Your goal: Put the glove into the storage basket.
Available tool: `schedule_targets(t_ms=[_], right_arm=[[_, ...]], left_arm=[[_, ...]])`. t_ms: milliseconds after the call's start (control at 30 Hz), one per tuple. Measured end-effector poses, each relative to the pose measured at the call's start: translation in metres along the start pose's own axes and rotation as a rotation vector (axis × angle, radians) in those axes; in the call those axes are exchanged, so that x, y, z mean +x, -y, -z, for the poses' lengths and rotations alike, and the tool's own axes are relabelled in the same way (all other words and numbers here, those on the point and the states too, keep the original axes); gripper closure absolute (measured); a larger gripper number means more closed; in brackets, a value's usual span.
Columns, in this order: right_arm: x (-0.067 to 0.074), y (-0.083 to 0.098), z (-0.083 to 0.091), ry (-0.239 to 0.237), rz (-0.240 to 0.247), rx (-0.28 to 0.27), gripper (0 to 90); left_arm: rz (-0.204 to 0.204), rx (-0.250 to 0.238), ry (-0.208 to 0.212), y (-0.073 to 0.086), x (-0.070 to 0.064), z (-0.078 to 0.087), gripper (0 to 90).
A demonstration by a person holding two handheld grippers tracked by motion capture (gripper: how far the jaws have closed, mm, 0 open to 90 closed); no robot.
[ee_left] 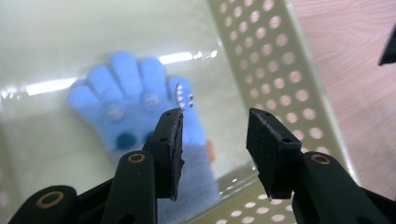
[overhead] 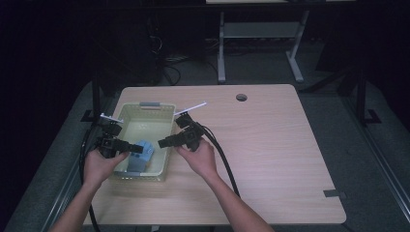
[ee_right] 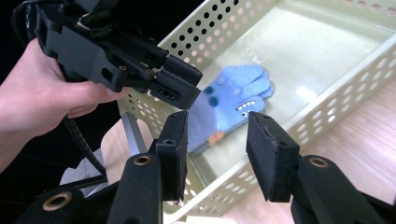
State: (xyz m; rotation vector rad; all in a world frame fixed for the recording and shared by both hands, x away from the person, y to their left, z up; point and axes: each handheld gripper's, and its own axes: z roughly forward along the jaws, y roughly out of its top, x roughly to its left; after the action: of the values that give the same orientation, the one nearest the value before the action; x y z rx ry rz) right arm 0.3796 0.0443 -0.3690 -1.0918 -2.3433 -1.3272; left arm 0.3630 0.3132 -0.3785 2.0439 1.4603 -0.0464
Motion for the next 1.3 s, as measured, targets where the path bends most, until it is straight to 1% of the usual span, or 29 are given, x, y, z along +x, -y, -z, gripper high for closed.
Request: schedule_targets(t_ms=[33,133,200,233,267,333,400,500,533,600,633,733,867,900,933,1000,1067,1133,1200,1300], right_arm=[[-0.002,0.0,0.003,0.0,-0.001,-0.001,57.1],[-0.004,0.0,0.006,-0.001,0.0,0.004,55.8],[-0.007,0.001,0.011,-0.001,-0.004,-0.007,55.1],[-0.007,0.001,0.011,-0.001,-0.004,-0.007,55.1],[-0.008,0.001,0.013,0.003,-0.004,-0.006,54.5],[-0.009,0.002,0.016,0.003,-0.008,-0.007,53.8],[-0.011,0.003,0.021,0.004,-0.007,-0.017,53.0],[-0.012,0.003,0.024,0.004,-0.006,-0.021,52.5],[-0.012,0.004,0.026,0.004,-0.014,-0.023,52.3],[-0.014,0.005,0.029,0.0,-0.016,-0.025,51.9],[-0.015,0.005,0.03,0.001,-0.015,-0.026,51.6],[-0.017,0.006,0.034,0.003,-0.019,-0.034,50.9],[-0.02,0.008,0.04,0.006,-0.021,-0.045,49.4],[-0.02,0.009,0.042,0.007,-0.026,-0.047,49.4],[-0.021,0.01,0.044,0.007,-0.02,-0.05,49.3],[-0.022,0.011,0.047,0.009,-0.032,-0.052,49.0],[-0.024,0.013,0.05,0.01,-0.029,-0.058,48.7],[-0.026,0.014,0.053,0.009,-0.027,-0.065,48.1],[-0.027,0.016,0.056,0.007,-0.031,-0.067,47.1],[-0.028,0.017,0.059,0.003,-0.032,-0.065,46.3]], left_arm=[[-0.008,-0.002,0.002,0.0,-0.002,0.0,55.3],[-0.023,-0.016,0.011,-0.002,-0.007,0.0,55.0],[-0.026,-0.031,0.029,-0.003,-0.012,0.0,54.2],[-0.026,-0.031,0.029,-0.003,-0.012,0.0,53.9],[-0.037,-0.029,0.03,-0.004,-0.013,0.001,53.9],[-0.044,-0.038,0.033,-0.004,-0.016,0.002,53.3],[-0.045,-0.039,0.039,-0.005,-0.018,0.002,52.7],[-0.043,-0.043,0.043,-0.006,-0.02,0.001,52.4],[-0.041,-0.047,0.046,-0.006,-0.021,0.001,52.2],[-0.041,-0.049,0.049,-0.006,-0.021,0.001,51.9],[-0.044,-0.052,0.048,-0.006,-0.021,0.001,51.7],[-0.034,-0.069,0.059,-0.006,-0.023,0.001,50.8],[-0.04,-0.072,0.066,-0.007,-0.027,0.0,50.0],[-0.049,-0.069,0.065,-0.008,-0.027,0.0,49.8],[-0.049,-0.068,0.067,-0.008,-0.028,0.0,49.6],[-0.048,-0.074,0.068,-0.009,-0.03,0.0,49.4],[-0.053,-0.077,0.068,-0.01,-0.032,-0.001,49.2],[-0.047,-0.086,0.068,-0.011,-0.034,-0.001,49.2],[-0.052,-0.091,0.076,-0.011,-0.036,-0.001,49.2],[-0.057,-0.088,0.078,-0.013,-0.04,-0.003,49.0]])
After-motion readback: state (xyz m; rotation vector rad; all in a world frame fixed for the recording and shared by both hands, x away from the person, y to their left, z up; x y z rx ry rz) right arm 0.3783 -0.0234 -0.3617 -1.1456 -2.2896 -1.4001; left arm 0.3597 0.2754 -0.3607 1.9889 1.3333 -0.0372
